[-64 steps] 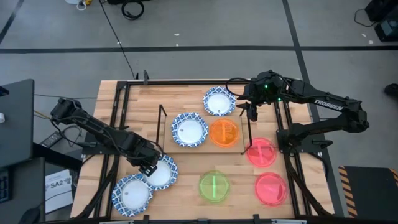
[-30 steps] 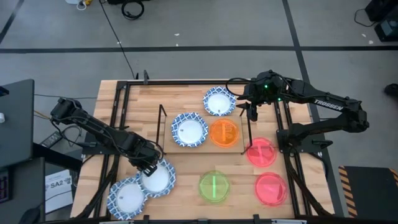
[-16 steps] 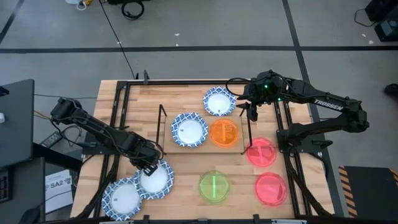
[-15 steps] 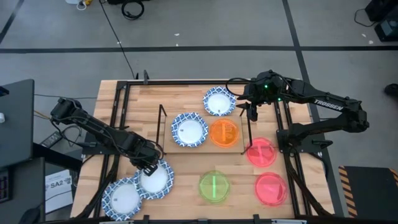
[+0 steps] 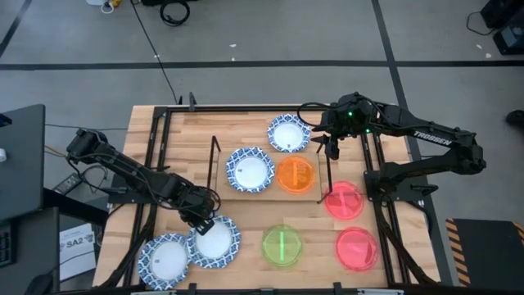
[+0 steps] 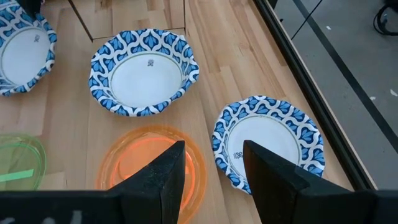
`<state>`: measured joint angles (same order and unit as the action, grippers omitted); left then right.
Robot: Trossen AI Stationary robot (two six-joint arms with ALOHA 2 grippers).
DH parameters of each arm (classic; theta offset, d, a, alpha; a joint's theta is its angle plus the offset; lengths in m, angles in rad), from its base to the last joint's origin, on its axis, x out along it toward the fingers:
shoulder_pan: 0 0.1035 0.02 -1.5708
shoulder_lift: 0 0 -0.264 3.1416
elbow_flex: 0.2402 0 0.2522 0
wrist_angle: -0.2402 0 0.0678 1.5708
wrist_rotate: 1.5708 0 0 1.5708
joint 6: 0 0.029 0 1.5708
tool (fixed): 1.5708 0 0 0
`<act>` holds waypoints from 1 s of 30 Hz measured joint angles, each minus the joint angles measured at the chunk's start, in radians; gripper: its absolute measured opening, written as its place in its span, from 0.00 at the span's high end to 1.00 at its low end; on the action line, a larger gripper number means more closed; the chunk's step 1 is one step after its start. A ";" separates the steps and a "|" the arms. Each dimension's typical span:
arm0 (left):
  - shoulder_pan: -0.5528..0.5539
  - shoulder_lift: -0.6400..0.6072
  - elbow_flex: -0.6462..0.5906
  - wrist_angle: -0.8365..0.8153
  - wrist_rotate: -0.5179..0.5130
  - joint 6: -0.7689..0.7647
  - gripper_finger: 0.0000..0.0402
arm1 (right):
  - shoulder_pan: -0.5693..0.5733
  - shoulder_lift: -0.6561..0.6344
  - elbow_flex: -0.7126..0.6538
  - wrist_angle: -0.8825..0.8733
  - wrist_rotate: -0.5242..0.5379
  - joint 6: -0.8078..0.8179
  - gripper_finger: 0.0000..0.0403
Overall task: Place and stack plates onto a shelf
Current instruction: Stack the blue patterned bowl on top of the blue patterned bowl on the shelf
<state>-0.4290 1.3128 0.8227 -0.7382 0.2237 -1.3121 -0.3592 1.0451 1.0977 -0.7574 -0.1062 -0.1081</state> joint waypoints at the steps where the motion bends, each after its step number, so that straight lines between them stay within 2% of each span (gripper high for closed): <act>1: 0.000 0.000 0.000 0.006 0.004 0.000 0.96 | 0.000 0.000 0.000 0.000 0.000 0.000 0.58; 13: 0.000 0.000 0.000 0.142 0.133 0.038 0.97 | 0.000 0.000 0.000 0.000 0.000 0.000 0.58; 21: 0.000 0.000 0.000 0.451 0.243 0.101 0.97 | 0.000 0.000 0.000 0.000 0.000 0.000 0.58; 26: 0.003 0.000 0.001 0.660 0.243 0.103 0.97 | 0.000 0.000 0.000 0.000 0.000 0.000 0.58; 30: 0.030 0.000 0.001 0.752 0.227 0.103 0.97 | 0.000 0.000 0.000 0.000 0.000 0.000 0.58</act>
<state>-0.3989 1.3132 0.8238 0.0139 0.4506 -1.2087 -0.3592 1.0451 1.0973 -0.7574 -0.1062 -0.1081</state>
